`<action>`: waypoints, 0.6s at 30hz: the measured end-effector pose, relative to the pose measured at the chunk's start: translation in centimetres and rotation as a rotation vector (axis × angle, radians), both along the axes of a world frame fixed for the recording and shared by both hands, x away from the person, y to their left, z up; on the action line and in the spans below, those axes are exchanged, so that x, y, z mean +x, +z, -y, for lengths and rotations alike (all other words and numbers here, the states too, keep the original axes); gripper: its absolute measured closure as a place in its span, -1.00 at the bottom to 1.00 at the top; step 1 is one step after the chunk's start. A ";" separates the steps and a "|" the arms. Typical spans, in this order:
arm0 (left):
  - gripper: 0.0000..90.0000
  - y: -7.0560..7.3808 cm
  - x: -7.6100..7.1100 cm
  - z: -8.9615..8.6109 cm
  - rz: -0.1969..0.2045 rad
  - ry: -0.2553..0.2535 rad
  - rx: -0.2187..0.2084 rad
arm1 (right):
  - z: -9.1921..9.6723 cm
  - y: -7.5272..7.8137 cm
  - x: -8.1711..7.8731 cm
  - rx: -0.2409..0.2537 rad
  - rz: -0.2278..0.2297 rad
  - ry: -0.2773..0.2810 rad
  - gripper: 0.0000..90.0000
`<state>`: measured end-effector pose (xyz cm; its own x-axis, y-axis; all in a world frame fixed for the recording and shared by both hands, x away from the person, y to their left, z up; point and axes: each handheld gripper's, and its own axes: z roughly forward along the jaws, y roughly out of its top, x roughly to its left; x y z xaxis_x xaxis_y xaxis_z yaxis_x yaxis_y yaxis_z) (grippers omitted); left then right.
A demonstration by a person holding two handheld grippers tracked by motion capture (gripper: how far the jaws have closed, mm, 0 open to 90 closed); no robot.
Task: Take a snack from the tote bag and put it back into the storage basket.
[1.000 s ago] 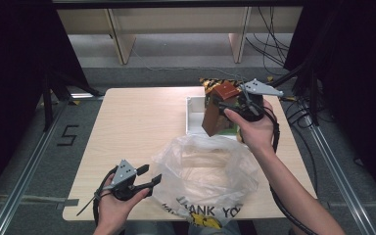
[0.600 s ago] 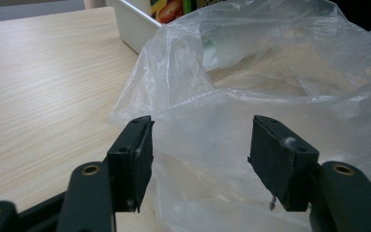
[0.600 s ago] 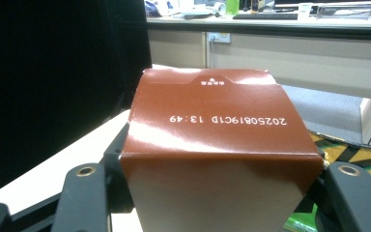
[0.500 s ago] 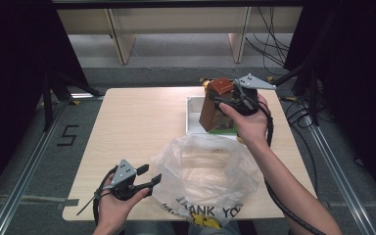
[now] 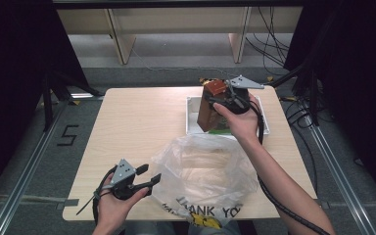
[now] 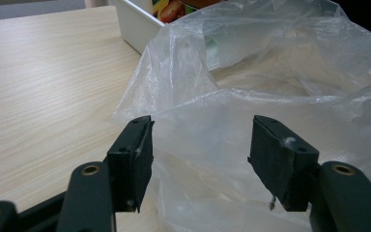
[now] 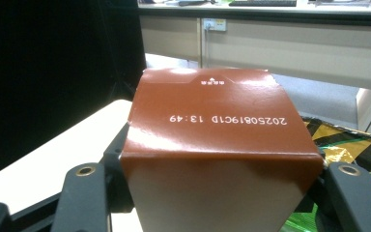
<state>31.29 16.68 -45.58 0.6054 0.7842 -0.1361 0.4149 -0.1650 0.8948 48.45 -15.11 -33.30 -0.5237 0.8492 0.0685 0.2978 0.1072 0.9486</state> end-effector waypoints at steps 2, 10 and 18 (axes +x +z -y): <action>-0.10 0.0 0.0 0.0 0.003 -0.005 0.004 | -0.2 -0.3 0.3 -0.001 -0.001 0.000 -0.15; -0.10 -0.1 0.1 0.0 0.004 -0.012 0.004 | -0.7 -1.8 1.1 -0.028 -0.017 -0.010 -0.15; -0.10 -0.1 0.1 0.0 0.002 -0.012 0.002 | -0.9 -2.9 1.8 -0.032 -0.047 -0.017 -0.15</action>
